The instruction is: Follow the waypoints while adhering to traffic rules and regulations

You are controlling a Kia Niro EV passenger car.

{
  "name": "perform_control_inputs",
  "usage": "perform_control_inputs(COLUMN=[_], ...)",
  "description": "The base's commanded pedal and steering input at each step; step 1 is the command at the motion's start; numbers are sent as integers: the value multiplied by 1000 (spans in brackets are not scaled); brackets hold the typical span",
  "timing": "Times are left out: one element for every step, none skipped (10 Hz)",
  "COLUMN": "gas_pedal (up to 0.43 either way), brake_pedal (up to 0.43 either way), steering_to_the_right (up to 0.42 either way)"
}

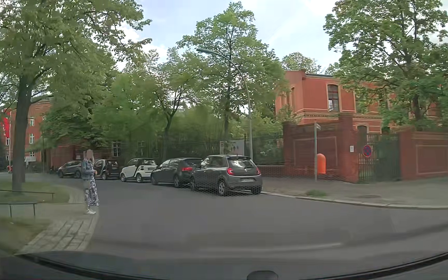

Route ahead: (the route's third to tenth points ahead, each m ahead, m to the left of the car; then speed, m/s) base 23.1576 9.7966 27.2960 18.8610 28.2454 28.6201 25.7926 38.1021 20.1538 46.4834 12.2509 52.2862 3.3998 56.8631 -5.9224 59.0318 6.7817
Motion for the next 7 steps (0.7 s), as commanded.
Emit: perform_control_inputs(gas_pedal=[287,287,287,287,287,287,339], brake_pedal=[18,18,18,18,18,18,18], steering_to_the_right=[-156,-161,-167,-172,-178,-180,-180])
